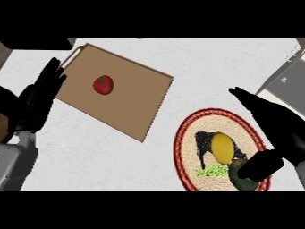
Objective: Pick the lemon from the placemat and place it in the tiered shelf
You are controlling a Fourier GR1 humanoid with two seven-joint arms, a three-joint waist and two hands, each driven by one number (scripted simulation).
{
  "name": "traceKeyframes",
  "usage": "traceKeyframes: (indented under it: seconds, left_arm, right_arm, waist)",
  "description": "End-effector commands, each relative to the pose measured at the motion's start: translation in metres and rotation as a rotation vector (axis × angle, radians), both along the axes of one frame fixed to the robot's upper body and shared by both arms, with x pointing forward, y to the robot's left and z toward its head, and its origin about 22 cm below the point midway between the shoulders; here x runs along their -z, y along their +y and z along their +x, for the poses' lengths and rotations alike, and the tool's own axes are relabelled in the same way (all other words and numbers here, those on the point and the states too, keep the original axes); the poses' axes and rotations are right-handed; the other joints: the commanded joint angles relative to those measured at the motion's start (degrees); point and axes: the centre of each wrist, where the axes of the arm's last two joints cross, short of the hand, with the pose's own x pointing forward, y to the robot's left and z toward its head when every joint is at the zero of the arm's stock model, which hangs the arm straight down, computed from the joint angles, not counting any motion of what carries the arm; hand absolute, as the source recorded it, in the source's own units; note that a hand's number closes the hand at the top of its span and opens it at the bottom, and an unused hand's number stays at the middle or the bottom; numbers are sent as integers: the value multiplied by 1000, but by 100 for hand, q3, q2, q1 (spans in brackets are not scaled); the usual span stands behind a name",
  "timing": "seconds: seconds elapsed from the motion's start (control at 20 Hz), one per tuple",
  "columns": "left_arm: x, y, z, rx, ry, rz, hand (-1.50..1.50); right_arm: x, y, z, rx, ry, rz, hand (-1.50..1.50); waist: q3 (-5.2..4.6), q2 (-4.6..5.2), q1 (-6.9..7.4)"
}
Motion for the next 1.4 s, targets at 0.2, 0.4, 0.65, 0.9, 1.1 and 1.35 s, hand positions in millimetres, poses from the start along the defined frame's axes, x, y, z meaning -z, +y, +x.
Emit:
traceKeyframes:
  seconds: [0.2, 0.4, 0.65, 0.9, 1.1, 1.35]
  left_arm:
    - [-5, 14, -3, -27, -8, -10, 0]
    - [1, -8, -9, -25, 2, -11, 0]
    - [13, -5, -1, -19, 0, -2, 0]
    - [7, 14, -9, -35, 16, -10, 0]
    - [18, 4, -21, -31, 1, -8, 0]
    - [-6, 23, -16, -33, 7, -1, 0]
  right_arm:
    - [35, 36, 4, 55, 103, -221, -150]
    - [25, 30, -5, 49, 106, -274, -150]
    - [36, 47, -2, 46, 130, -303, -150]
    - [57, 30, 0, 42, 162, -296, -150]
    - [68, 38, -16, 77, 149, -287, -150]
    - [77, 43, -3, 77, 133, -289, -150]
  waist:
    - [8, -8, -41]
    - [10, -23, -103]
    - [8, -10, -106]
    - [11, -11, -97]
    - [11, -15, -104]
    - [13, -16, -77]
